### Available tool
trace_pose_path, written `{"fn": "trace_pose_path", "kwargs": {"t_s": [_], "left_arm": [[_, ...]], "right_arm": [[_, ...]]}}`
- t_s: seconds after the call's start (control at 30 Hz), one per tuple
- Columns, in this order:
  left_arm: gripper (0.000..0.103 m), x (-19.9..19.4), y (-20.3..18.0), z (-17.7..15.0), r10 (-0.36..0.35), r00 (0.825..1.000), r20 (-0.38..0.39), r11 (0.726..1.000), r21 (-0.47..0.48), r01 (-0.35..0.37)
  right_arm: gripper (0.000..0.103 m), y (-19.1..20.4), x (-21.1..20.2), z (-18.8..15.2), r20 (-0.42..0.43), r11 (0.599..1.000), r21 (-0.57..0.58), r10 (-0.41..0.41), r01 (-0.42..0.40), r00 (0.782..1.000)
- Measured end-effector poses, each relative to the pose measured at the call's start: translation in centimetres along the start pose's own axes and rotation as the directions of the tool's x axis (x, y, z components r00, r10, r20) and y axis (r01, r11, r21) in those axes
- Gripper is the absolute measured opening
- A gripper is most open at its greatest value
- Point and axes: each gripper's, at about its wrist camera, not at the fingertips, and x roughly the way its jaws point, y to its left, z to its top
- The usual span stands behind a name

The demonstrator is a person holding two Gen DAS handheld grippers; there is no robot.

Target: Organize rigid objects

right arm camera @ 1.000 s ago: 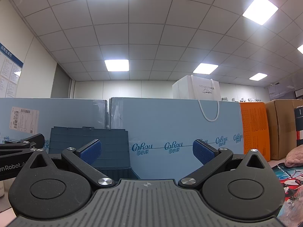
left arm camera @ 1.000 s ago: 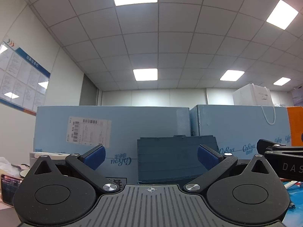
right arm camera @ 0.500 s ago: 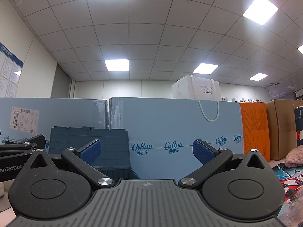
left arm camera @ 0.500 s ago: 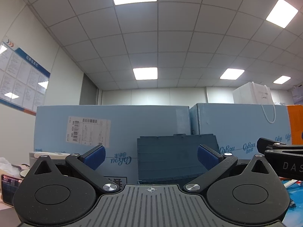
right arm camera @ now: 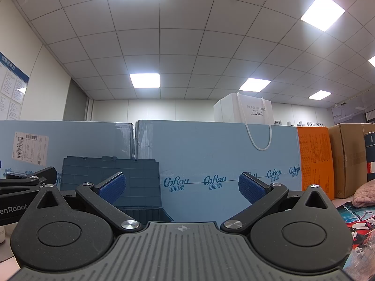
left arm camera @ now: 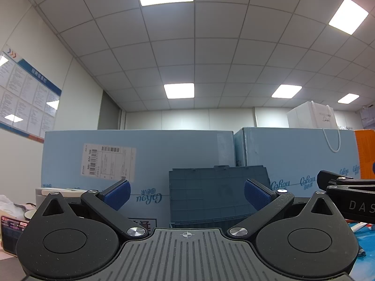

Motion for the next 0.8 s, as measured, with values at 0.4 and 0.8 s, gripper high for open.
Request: {"fn": "trace_pose_path", "kwargs": {"t_s": [0.4,0.8], "left_arm": [[0.103,0.04,0.0,-0.05,0.008,1.0,-0.007,1.0,0.001,-0.008],[0.103,0.01,0.01,-0.07,0.006,1.0,-0.008,1.0,0.003,-0.006]], "right_arm": [[0.103,-0.03,0.0,0.0,-0.001,1.0,0.0,0.001,-0.001,1.0],[0.103,-0.06,0.01,0.0,-0.004,1.0,-0.001,0.002,-0.002,1.0]]}}
